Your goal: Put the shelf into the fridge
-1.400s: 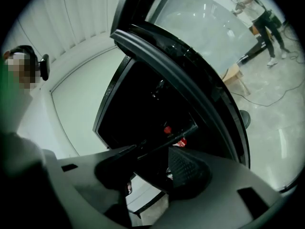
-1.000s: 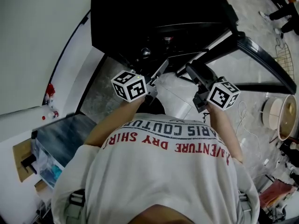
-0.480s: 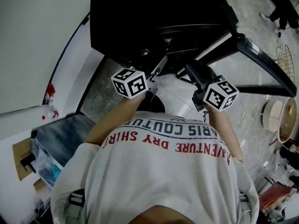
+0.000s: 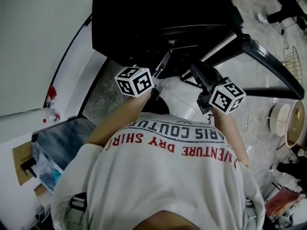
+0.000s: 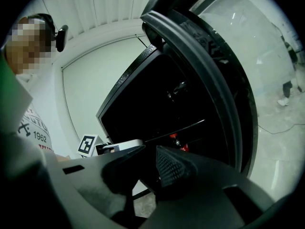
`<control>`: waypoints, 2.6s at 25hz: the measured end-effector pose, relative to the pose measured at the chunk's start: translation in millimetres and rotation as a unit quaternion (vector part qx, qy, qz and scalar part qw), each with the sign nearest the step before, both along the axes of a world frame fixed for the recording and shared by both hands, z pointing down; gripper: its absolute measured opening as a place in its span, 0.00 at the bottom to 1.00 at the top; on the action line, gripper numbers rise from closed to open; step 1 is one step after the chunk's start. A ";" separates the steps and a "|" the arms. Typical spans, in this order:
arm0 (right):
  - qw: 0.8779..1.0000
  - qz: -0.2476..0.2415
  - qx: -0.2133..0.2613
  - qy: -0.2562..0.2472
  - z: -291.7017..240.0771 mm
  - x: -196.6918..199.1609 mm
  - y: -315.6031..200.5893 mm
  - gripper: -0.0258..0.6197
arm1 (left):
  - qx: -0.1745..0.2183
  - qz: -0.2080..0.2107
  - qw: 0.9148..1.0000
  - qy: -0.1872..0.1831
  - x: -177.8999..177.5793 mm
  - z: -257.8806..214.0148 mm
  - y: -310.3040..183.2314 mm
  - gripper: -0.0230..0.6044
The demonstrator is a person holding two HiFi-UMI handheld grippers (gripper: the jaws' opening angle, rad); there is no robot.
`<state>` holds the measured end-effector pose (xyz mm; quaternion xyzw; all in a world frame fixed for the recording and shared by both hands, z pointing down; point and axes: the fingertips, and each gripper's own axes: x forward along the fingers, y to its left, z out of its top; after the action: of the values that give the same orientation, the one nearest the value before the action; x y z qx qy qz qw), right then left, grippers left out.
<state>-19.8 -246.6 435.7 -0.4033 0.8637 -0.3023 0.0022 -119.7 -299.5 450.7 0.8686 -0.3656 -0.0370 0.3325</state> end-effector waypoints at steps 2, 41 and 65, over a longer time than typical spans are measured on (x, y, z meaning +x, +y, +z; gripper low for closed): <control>1.000 0.002 0.000 -0.002 -0.8 2.5 0.6 0.14 | -0.001 -0.009 1.000 -0.003 -0.9 0.7 -3.7 0.25; 0.999 -0.023 0.032 0.016 -39.9 -12.5 15.2 0.10 | 0.020 0.060 0.998 -0.029 4.0 -30.3 23.3 0.39; 0.990 -0.069 0.126 0.006 -110.2 -32.5 43.8 0.08 | 0.111 0.166 0.980 -0.018 11.7 -120.0 100.2 0.10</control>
<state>-52.3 -202.8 325.5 -0.3407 0.9208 -0.1881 0.0267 -108.0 -199.3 330.7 0.9492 -0.2159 -0.0066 0.2287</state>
